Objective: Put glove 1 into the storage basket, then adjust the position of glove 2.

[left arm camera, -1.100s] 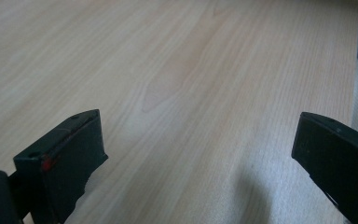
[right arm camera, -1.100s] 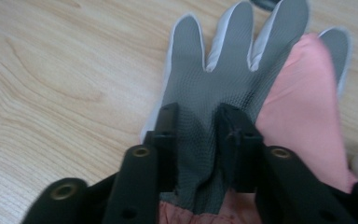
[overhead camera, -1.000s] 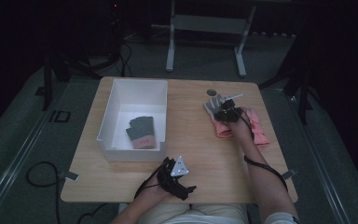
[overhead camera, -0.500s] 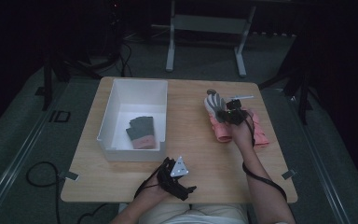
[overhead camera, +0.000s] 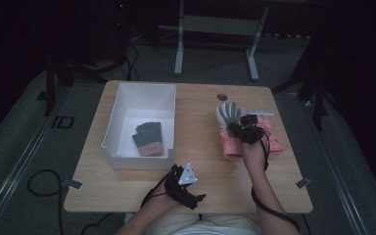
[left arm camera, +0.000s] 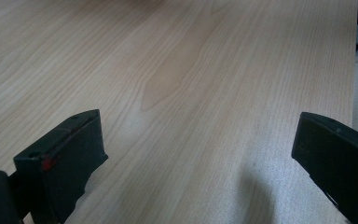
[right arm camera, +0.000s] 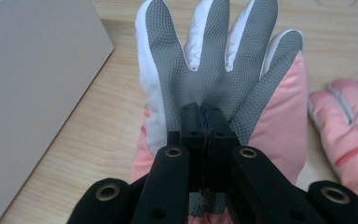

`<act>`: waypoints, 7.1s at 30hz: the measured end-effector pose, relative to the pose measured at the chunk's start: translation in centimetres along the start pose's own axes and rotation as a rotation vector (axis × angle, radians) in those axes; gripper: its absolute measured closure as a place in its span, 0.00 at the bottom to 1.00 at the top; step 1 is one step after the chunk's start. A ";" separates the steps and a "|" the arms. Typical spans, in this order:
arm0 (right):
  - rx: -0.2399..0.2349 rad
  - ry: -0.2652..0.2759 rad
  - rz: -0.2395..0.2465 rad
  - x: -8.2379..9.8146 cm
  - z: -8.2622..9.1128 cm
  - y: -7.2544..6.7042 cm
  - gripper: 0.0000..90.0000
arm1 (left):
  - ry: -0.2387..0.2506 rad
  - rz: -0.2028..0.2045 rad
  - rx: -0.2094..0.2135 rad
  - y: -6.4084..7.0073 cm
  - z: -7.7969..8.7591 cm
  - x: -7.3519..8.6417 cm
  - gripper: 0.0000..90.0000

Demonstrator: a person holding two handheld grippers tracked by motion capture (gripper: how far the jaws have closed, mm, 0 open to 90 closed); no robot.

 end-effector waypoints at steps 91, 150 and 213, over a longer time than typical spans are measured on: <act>0.246 -0.063 -0.019 3.0 -2.5 15.6 0.97 | 0.004 -0.014 -0.007 -0.2 0.1 0.1 0.02; 0.074 -0.065 0.147 6.6 2.9 10.9 0.70 | -0.005 -0.036 -0.004 0.1 -0.1 0.2 0.02; 0.064 0.098 0.048 -0.6 5.9 -1.3 0.98 | -0.008 -0.058 0.005 0.4 -0.3 0.1 0.02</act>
Point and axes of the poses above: each handheld gripper's, and its own axes: z roughly backward along the jaws, x roughly out of its underside, y roughly to its right, the point moved 7 cm from there along -z, roughly forward along the jaws
